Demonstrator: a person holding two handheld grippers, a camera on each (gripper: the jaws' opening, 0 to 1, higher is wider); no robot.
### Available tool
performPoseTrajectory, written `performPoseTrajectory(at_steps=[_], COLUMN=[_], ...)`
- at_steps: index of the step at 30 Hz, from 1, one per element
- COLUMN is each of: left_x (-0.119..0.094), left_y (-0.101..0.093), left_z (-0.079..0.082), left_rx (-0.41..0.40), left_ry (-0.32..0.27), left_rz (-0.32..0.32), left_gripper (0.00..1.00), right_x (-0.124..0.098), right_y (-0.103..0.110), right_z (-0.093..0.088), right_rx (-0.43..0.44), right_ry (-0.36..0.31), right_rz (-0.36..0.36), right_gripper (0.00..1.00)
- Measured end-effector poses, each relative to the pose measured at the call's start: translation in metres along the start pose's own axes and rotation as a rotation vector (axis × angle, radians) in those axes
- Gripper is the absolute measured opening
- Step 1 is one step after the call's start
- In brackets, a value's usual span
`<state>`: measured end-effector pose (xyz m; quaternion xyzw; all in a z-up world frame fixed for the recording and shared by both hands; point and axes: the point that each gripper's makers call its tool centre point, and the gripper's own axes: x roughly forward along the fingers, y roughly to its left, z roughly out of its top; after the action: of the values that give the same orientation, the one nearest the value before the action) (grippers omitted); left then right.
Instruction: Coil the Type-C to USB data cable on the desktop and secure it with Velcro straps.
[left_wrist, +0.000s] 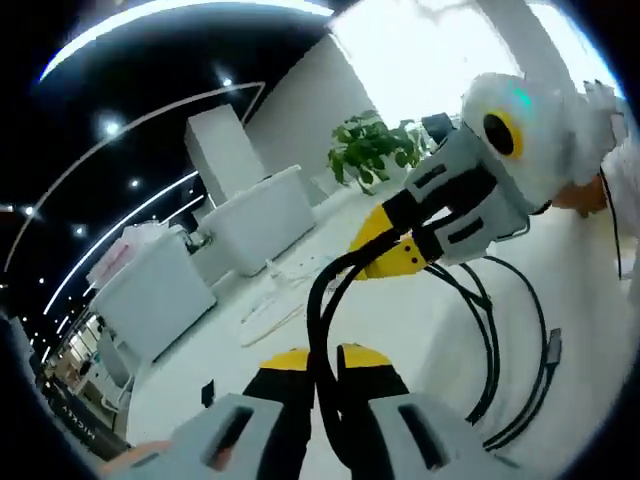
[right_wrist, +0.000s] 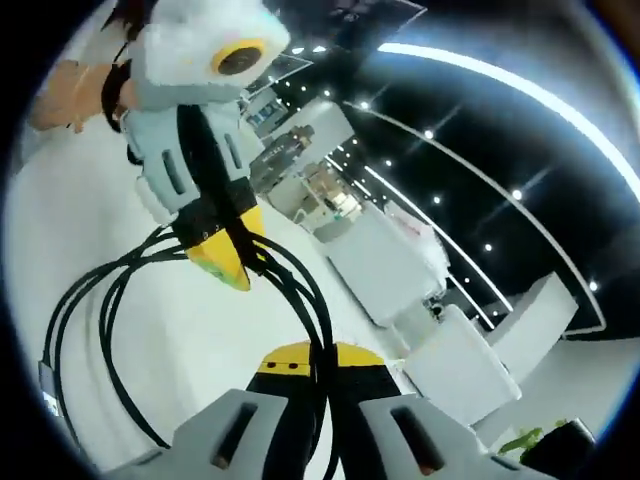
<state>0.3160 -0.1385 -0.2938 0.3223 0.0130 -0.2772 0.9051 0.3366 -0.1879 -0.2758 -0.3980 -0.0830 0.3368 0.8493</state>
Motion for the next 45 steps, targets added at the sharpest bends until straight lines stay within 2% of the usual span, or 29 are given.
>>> performPoseTrajectory(at_steps=[3, 5, 9, 11, 13, 15, 17, 18, 20, 21, 23, 25, 27, 30, 33, 37, 41, 42, 43, 45], left_x=[0.000, 0.000, -0.004, -0.006, -0.008, -0.012, -0.019, -0.023, -0.032, -0.037, -0.048, -0.056, -0.065, -0.075, -0.084, -0.086, -0.087, -0.089, -0.090, -0.091], left_y=[-0.001, -0.001, 0.011, 0.017, 0.022, 0.028, 0.035, 0.040, 0.048, 0.053, 0.061, 0.066, 0.071, 0.075, 0.073, 0.071, 0.073, 0.074, 0.076, 0.077], left_z=[-0.003, -0.007, -0.009, -0.013, -0.017, -0.026, -0.037, -0.045, -0.058, -0.064, -0.075, -0.080, -0.087, -0.097, -0.104, -0.105, -0.103, -0.103, -0.103, -0.101], left_rx=[0.078, 0.092, 0.111, 0.121, 0.140, 0.149, 0.133, 0.132, 0.119, 0.105, 0.031, 0.005, -0.008, -0.029, -0.087, -0.078, -0.086, -0.092, -0.111, -0.126], left_ry=[0.001, 0.014, 0.021, 0.043, 0.054, 0.074, 0.096, 0.115, 0.137, 0.136, 0.107, 0.087, 0.077, 0.068, 0.035, 0.039, 0.040, 0.040, 0.039, 0.033], left_rz=[0.054, 0.079, 0.135, 0.149, 0.176, 0.186, 0.180, 0.182, 0.197, 0.196, 0.182, 0.171, 0.155, 0.142, 0.101, 0.112, 0.131, 0.140, 0.152, 0.160], left_gripper=[0.13, 0.11, 0.06, 0.06, 0.05, 0.04, 0.04, 0.04, 0.04, 0.04, 0.04, 0.04, 0.04, 0.04, 0.04, 0.05, 0.05, 0.05, 0.05, 0.05], right_x=[0.001, 0.003, 0.006, 0.010, 0.014, 0.013, 0.008, 0.004, 0.000, 0.002, 0.017, 0.039, 0.064, 0.103, 0.133, 0.178, 0.213, 0.219, 0.222, 0.226], right_y=[0.005, 0.009, 0.019, 0.027, 0.025, 0.029, 0.031, 0.022, 0.006, -0.001, -0.010, -0.008, 0.008, 0.037, 0.055, 0.082, 0.114, 0.118, 0.117, 0.116], right_z=[-0.003, -0.003, 0.001, 0.003, 0.009, 0.023, 0.036, 0.048, 0.060, 0.061, 0.051, 0.037, 0.029, 0.026, 0.030, 0.038, 0.038, 0.039, 0.042, 0.046], right_rx=[0.120, 0.204, 0.397, 0.457, 0.498, 0.590, 0.735, 0.841, 0.935, 0.932, 0.772, 0.613, 0.493, 0.357, 0.380, 0.167, 0.008, -0.022, 0.001, -0.033], right_ry=[-0.001, -0.008, -0.040, -0.051, -0.100, -0.163, -0.218, -0.291, -0.376, -0.392, -0.364, -0.305, -0.267, -0.265, -0.279, -0.272, -0.236, -0.240, -0.257, -0.266], right_rz=[0.068, 0.118, 0.215, 0.262, 0.246, 0.292, 0.352, 0.367, 0.383, 0.367, 0.287, 0.221, 0.225, 0.229, 0.252, 0.295, 0.362, 0.367, 0.350, 0.342], right_gripper=[0.04, 0.04, 0.04, 0.05, 0.07, 0.13, 0.16, 0.16, 0.16, 0.16, 0.16, 0.19, 0.23, 0.26, 0.26, 0.24, 0.24, 0.22, 0.19, 0.17])
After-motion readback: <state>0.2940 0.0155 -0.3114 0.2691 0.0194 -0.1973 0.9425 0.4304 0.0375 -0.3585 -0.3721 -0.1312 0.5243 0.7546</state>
